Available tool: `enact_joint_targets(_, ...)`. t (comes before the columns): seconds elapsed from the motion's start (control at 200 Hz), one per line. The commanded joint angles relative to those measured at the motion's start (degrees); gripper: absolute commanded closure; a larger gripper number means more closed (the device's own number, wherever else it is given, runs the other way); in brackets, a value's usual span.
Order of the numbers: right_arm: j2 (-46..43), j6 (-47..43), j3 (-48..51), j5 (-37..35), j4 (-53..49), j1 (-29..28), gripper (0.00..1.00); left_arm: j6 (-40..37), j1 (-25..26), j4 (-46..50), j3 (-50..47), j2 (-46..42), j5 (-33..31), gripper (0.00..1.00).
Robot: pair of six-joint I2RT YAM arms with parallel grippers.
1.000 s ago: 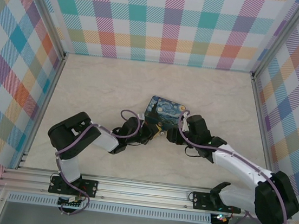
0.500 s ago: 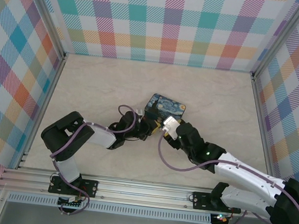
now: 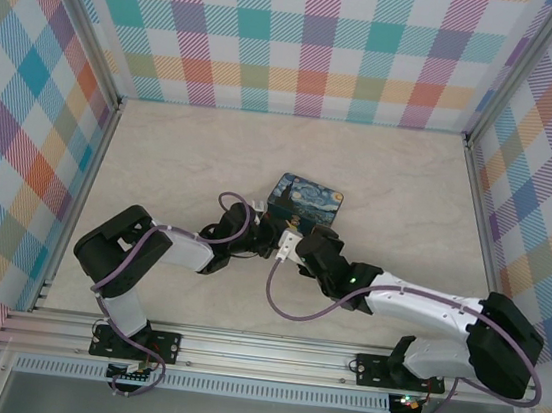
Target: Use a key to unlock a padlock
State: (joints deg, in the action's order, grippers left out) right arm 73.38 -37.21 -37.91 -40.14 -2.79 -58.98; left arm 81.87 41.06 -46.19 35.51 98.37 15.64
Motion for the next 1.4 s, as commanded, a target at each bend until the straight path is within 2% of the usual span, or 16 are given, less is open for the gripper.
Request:
enact_joint_targets(0.0, 2.02, -1.74, -1.79, -0.83, 3.44, -0.38, 0.49, 1.1, -0.54, -1.95, 1.76, -1.76, 1.31, 1.0)
enact_joint_targets(0.53, 9.11, -0.42, -1.26, -0.83, 12.9, 0.57, 0.62, 1.23, -0.56, -2.06, 1.58, -1.86, 1.54, 1.0)
enact_joint_targets(0.675, 9.89, 0.84, -1.45, -0.89, 14.1, 1.65, 0.71, 1.38, -0.54, -2.08, 1.58, -1.78, 1.68, 1.0)
enact_joint_targets(0.845, 9.94, 2.59, -1.37, -0.83, 14.26, 2.73, 0.86, 1.46, -0.54, -2.06, 1.58, -1.86, 1.67, 1.0)
enact_joint_targets(1.005, 9.52, 6.63, -1.54, 2.93, 13.07, 3.51, 0.96, 1.46, -0.54, -2.1, 1.67, -1.7, 1.68, 1.0)
enact_joint_targets(1.175, 8.39, 12.24, -1.44, 5.76, 11.97, 4.41, 0.99, 1.46, -0.55, -2.06, 1.63, -1.36, 1.68, 1.0)
enact_joint_targets(1.395, 6.53, 22.17, -1.43, 14.48, 9.02, 7.24, 1.0, 1.47, -0.39, -2.17, 1.58, -1.12, 1.28, 1.0)
